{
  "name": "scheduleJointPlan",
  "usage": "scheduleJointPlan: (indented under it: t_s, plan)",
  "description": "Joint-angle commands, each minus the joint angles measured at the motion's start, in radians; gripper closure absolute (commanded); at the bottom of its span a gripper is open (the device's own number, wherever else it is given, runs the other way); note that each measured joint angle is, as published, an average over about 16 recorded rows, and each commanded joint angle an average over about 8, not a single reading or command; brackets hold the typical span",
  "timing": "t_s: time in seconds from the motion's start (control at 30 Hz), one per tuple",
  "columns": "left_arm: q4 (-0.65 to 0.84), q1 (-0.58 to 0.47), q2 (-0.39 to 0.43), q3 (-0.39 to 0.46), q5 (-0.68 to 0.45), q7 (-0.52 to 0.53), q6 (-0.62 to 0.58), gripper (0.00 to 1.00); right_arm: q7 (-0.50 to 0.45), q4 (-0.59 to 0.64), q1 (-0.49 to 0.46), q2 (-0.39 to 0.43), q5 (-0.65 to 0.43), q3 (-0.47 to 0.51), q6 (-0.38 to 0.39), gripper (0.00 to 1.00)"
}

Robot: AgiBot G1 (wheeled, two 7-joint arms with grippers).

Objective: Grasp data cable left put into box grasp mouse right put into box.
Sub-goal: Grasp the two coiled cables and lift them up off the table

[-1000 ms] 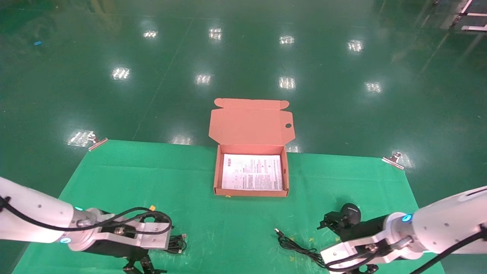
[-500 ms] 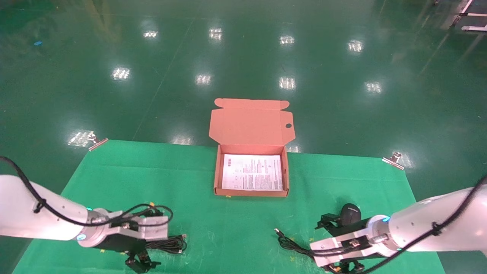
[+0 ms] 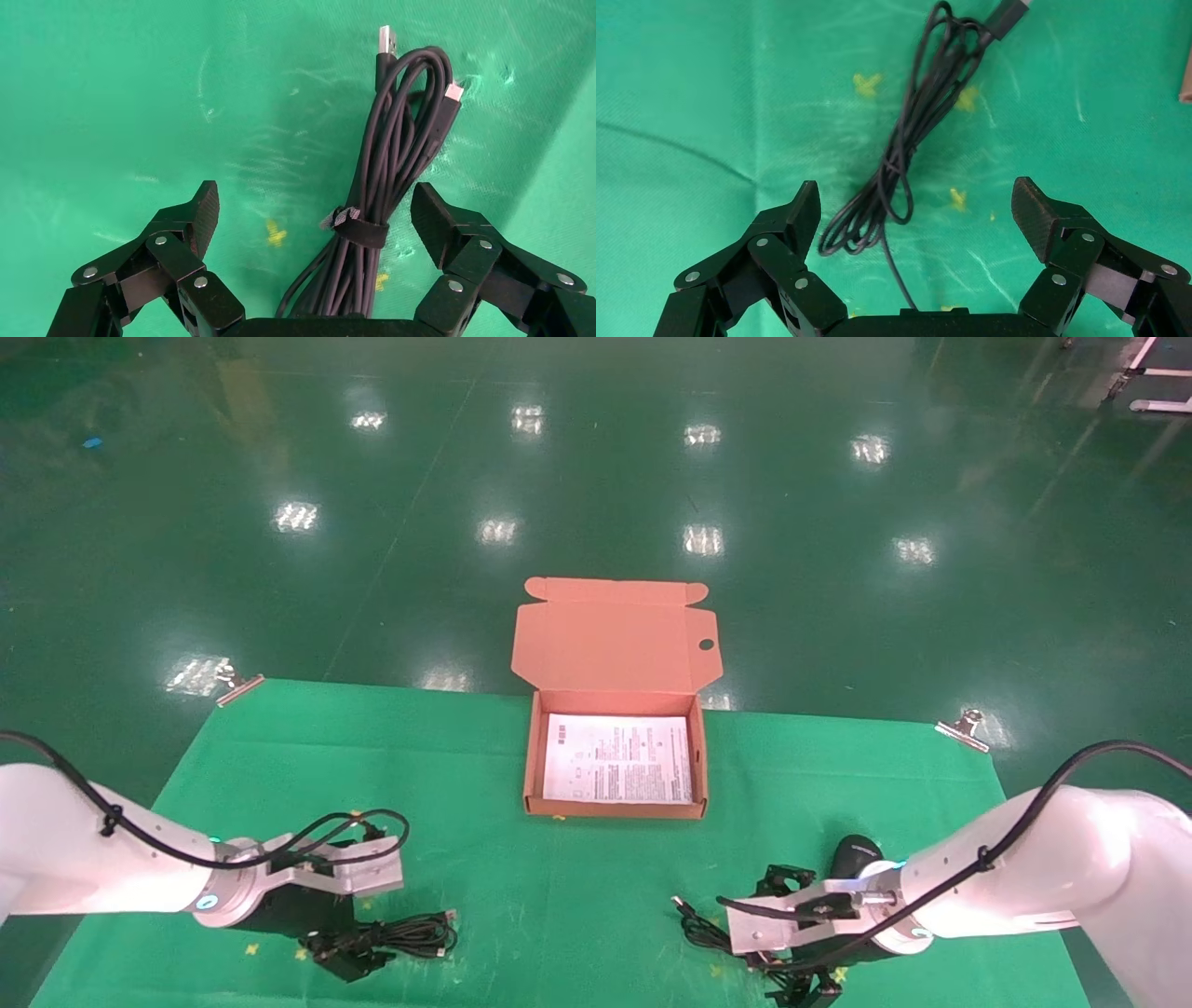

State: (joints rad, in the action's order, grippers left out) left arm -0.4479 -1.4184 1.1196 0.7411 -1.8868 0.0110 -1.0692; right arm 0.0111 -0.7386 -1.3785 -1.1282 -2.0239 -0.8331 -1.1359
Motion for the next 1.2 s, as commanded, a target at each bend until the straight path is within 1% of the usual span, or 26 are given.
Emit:
scheduleJointPlan:
  t_s: [0.03, 0.73, 0.8, 0.83, 1.0, 1.07, 1.2]
  plan:
    - [0.024, -0.003, 0.005, -0.006, 0.008, -0.010, 0.007, 1.00, 0.003, 0.026, -0.002, -0.010, 0.001, 0.001, 0.008, 1.00]
    - [0.005, -0.001, 0.000, -0.003, 0.006, -0.003, 0.000, 1.00, 0.000, 0.008, -0.001, -0.003, 0.002, 0.001, 0.002, 1.00]
    - [0.004, -0.001, 0.000, -0.003, 0.006, -0.003, 0.000, 1.00, 0.000, 0.007, -0.001, -0.002, 0.003, 0.001, 0.002, 0.95]
    - [0.003, -0.001, 0.000, -0.003, 0.006, -0.003, 0.000, 1.00, 0.000, 0.006, -0.001, -0.002, 0.003, 0.001, 0.002, 0.95]
    - [0.001, 0.000, 0.000, -0.002, 0.005, -0.002, -0.001, 1.00, 0.000, 0.004, -0.001, -0.001, 0.003, 0.001, 0.001, 0.95]
    - [0.001, 0.000, 0.000, -0.002, 0.005, -0.002, -0.001, 1.00, 0.000, 0.004, -0.001, -0.001, 0.003, 0.001, 0.001, 1.00]
    - [0.000, 0.000, 0.000, -0.002, 0.005, -0.002, -0.001, 1.00, -0.001, 0.003, -0.001, -0.001, 0.003, 0.001, 0.001, 1.00]
